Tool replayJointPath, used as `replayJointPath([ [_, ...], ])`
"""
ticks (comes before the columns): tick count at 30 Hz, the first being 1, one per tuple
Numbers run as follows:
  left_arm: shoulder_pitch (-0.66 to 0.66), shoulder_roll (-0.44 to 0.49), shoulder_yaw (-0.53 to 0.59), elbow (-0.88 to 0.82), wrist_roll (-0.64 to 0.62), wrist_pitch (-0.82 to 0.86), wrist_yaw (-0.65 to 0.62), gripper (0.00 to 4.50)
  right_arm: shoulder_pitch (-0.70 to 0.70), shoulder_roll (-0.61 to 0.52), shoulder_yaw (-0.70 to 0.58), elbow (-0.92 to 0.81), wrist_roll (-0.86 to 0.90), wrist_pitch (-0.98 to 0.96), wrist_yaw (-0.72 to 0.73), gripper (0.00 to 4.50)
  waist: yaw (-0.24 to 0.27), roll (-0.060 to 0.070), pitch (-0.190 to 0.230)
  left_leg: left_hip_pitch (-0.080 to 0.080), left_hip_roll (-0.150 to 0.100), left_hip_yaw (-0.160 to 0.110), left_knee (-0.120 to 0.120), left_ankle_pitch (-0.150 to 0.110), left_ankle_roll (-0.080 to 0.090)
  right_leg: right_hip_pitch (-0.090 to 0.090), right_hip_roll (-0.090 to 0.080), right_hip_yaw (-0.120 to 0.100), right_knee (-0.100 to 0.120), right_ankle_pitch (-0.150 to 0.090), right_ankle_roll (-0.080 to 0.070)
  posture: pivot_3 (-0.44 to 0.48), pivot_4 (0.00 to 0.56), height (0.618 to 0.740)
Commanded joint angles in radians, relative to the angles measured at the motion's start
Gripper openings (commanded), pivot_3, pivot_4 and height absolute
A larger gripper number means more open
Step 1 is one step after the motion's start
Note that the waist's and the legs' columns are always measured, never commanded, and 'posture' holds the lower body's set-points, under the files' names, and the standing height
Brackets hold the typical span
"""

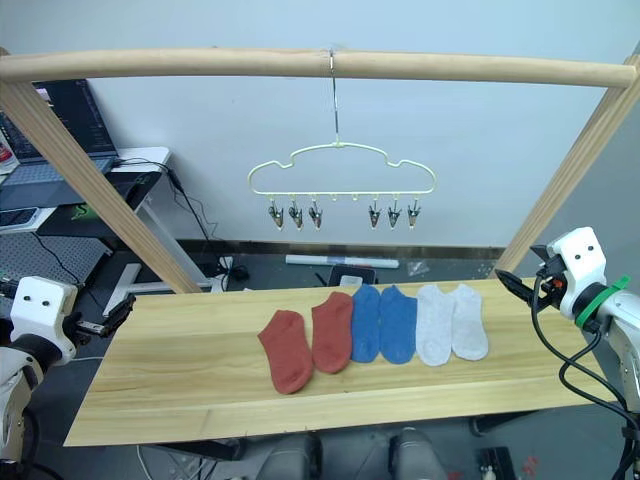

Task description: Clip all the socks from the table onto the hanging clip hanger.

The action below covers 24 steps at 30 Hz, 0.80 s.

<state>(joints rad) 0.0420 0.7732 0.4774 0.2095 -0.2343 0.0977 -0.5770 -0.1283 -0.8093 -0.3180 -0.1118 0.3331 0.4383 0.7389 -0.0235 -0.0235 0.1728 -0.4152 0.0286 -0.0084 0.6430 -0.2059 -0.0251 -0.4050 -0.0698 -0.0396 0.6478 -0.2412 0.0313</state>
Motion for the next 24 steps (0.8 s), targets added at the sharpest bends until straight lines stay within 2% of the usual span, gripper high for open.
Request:
replayJointPath([
  [1, 0.011, 0.007, 0.027, -0.025, 0.004, -0.026, 0.009, 4.22, -0.007, -0.003, -0.013, -0.022, 0.004, -0.018, 0.001, 4.15, 0.000, 0.000, 0.000, 0.000, 0.000, 0.000, 0.000, 0.000, 0.000, 0.000, 0.000, 0.000, 0.000, 0.000, 0.000, -0.038, 0.122, 0.740],
  [23, 0.031, -0.013, 0.061, -0.045, -0.091, -0.051, -0.045, 4.22, 0.006, 0.013, -0.028, -0.055, 0.022, -0.006, -0.003, 4.15, -0.001, 0.000, 0.000, 0.000, 0.001, 0.005, 0.000, 0.000, 0.000, -0.002, 0.000, 0.004, 0.000, 0.001, 0.000, -0.052, 0.131, 0.740],
  [24, 0.031, -0.014, 0.060, -0.045, -0.090, -0.049, -0.044, 4.38, 0.006, 0.014, -0.027, -0.056, 0.021, -0.007, -0.003, 4.15, -0.001, 0.000, 0.000, 0.000, 0.001, 0.005, 0.000, 0.000, 0.000, -0.002, 0.000, 0.004, 0.000, 0.001, 0.000, -0.052, 0.131, 0.740],
])
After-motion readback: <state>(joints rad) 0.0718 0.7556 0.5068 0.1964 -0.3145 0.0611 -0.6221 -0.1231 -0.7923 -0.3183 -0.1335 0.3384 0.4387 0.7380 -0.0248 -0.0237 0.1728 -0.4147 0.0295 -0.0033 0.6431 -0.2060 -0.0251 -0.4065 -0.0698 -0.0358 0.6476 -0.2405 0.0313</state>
